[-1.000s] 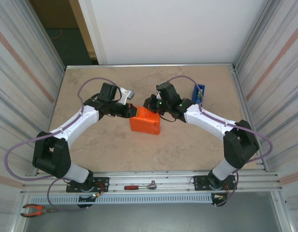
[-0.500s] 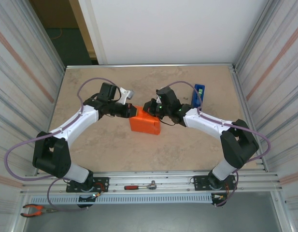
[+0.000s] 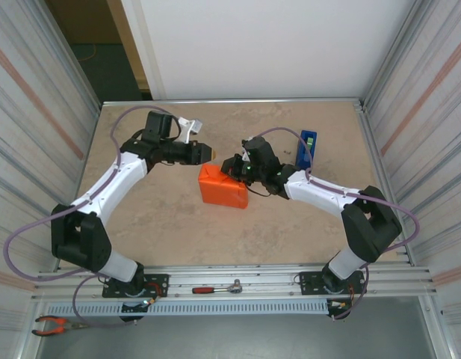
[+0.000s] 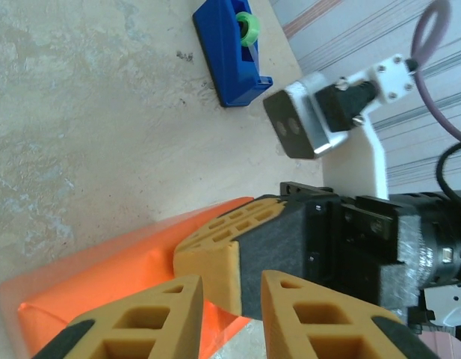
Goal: Wrap the gift box in paper
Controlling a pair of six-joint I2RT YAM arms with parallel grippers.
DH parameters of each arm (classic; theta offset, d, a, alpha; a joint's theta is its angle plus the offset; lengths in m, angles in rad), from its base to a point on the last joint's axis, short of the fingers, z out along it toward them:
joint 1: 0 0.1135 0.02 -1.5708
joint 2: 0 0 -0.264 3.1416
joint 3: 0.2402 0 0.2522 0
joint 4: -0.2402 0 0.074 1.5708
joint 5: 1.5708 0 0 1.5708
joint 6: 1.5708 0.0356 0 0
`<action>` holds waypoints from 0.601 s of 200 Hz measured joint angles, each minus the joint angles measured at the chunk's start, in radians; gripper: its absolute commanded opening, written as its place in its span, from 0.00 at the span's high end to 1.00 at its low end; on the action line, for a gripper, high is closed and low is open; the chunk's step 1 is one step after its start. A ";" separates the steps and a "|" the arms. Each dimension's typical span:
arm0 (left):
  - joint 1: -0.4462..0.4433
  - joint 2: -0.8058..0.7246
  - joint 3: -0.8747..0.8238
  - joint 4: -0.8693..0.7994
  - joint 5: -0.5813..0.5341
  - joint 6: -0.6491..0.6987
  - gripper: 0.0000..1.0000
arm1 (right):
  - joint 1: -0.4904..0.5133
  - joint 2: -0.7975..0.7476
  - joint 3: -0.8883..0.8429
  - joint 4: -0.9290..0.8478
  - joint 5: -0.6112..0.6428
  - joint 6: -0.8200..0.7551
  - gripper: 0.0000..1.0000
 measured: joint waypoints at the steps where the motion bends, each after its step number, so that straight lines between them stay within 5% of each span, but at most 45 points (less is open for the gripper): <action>1: 0.000 0.001 0.000 0.000 0.000 0.000 0.74 | 0.000 0.000 0.000 0.001 0.000 0.000 1.00; 120: -0.040 0.047 -0.115 0.037 -0.001 0.002 0.96 | 0.005 -0.019 -0.020 0.013 -0.015 -0.027 1.00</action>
